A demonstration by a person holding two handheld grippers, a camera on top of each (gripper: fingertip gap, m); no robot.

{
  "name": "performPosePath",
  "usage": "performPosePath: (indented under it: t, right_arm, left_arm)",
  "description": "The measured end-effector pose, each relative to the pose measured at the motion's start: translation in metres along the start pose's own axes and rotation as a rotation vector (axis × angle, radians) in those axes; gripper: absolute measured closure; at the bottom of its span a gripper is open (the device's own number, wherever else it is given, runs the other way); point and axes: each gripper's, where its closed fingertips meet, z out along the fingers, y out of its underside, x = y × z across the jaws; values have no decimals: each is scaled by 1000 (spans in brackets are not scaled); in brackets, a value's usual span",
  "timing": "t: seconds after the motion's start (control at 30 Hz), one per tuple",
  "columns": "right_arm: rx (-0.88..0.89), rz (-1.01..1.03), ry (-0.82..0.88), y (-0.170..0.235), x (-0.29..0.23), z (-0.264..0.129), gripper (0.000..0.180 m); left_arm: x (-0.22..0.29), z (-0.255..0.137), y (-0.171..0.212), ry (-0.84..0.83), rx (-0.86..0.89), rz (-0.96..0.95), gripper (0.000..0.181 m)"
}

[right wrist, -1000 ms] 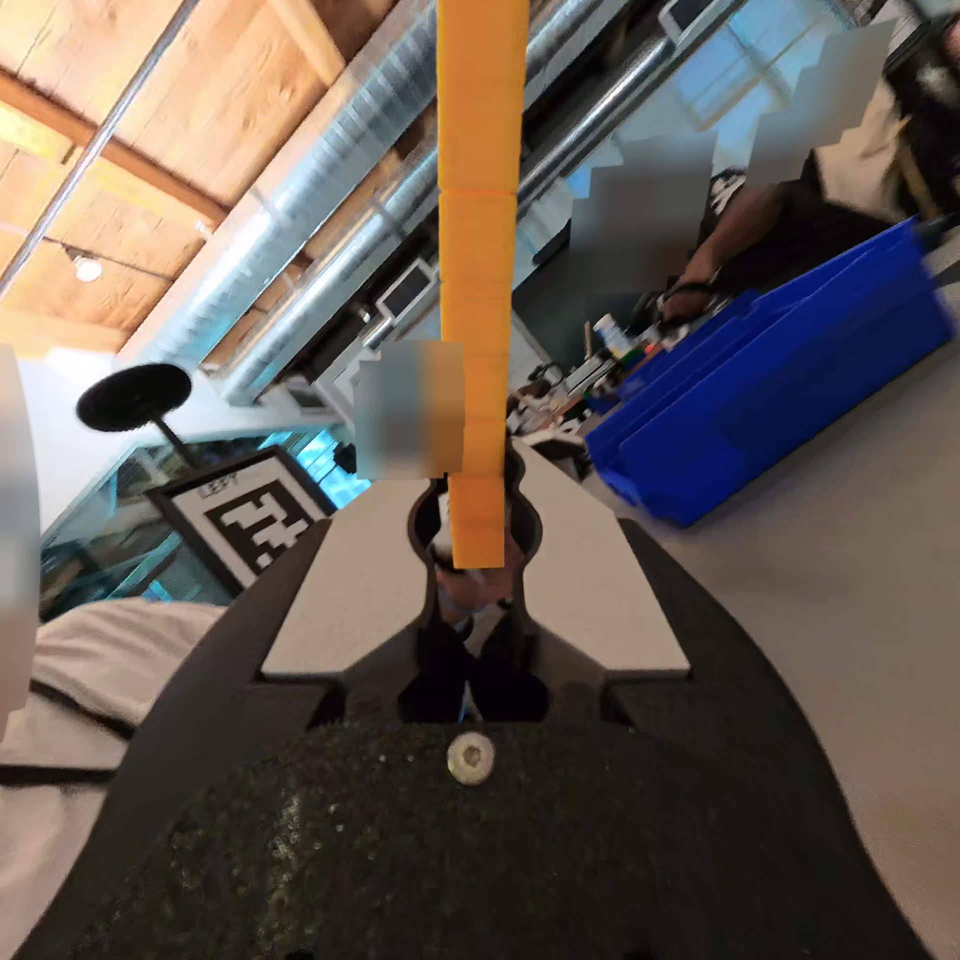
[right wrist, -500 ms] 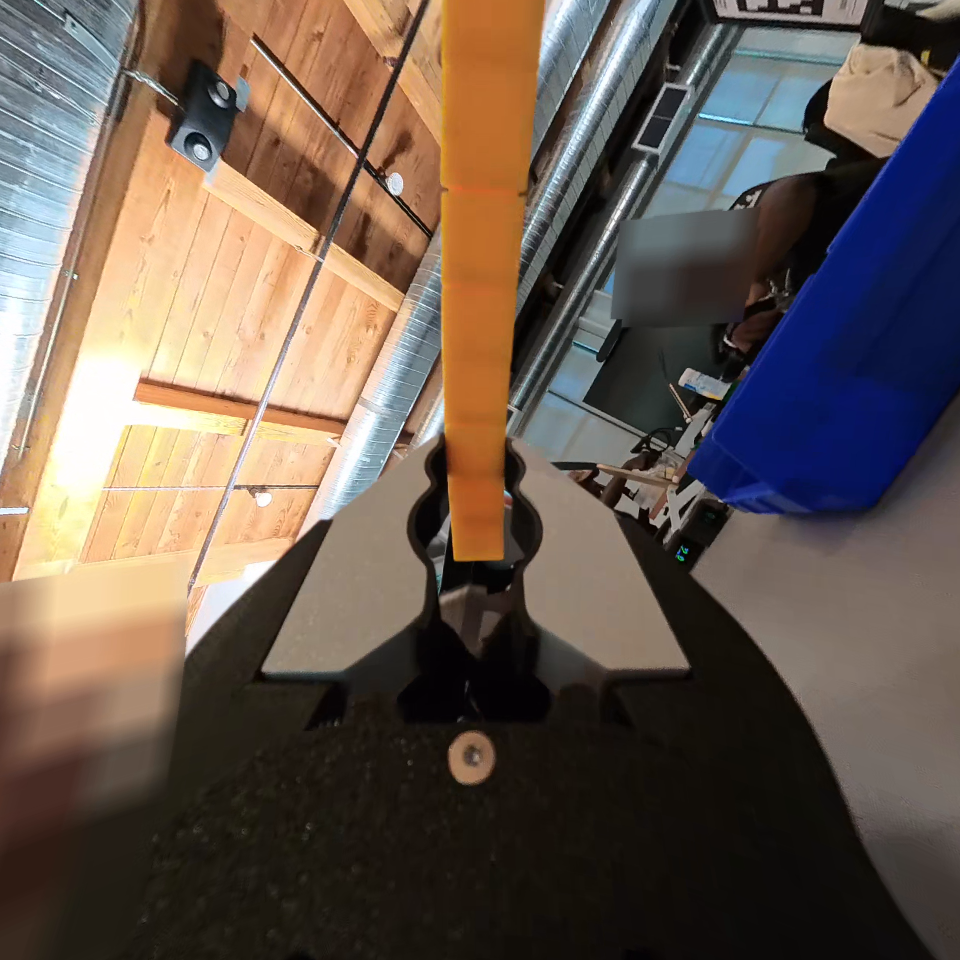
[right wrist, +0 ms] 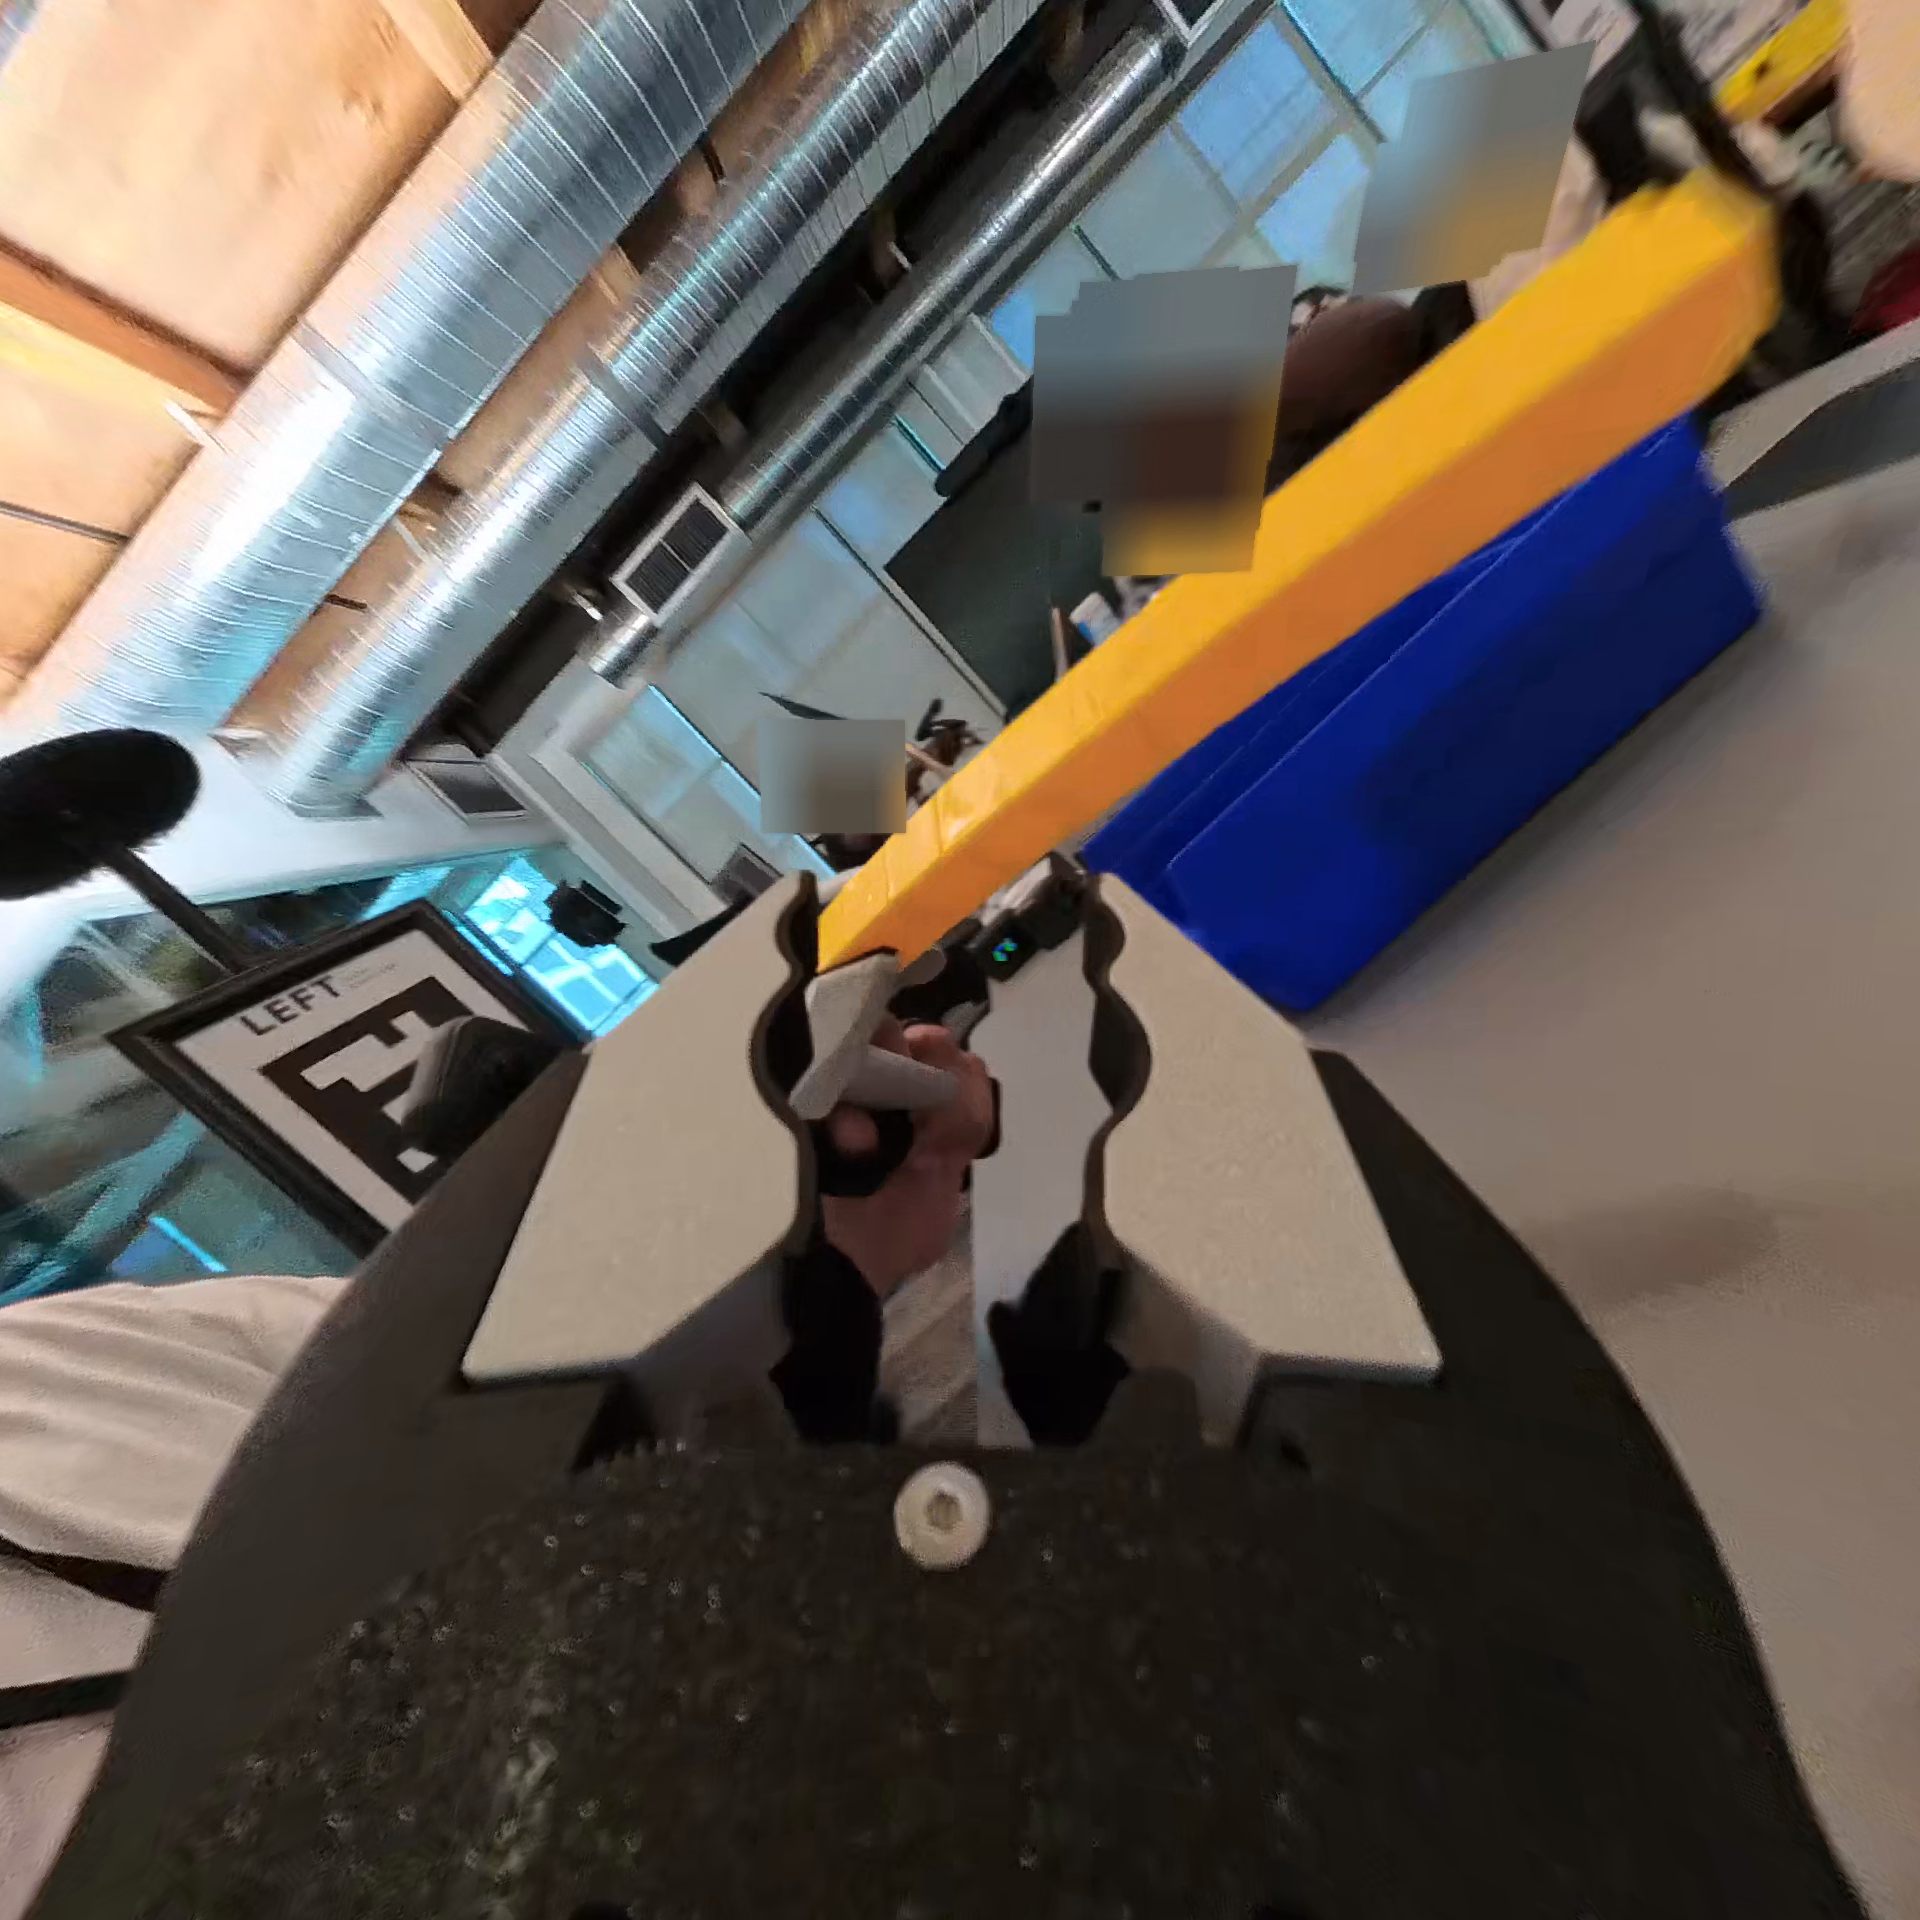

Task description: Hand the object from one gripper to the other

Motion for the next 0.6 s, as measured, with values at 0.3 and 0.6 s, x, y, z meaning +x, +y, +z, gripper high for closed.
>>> performPosePath:
  t: [0.3, 0.6]
  right_arm:
    - [-77, 378, -156, -40, 26, -45, 113]
    - [-264, 383, -295, -39, 4, -56, 157]
  left_arm:
    - [8, -17, -29, 92, 151, -37, 158]
    - [39, -30, -50, 259, 244, -19, 158]
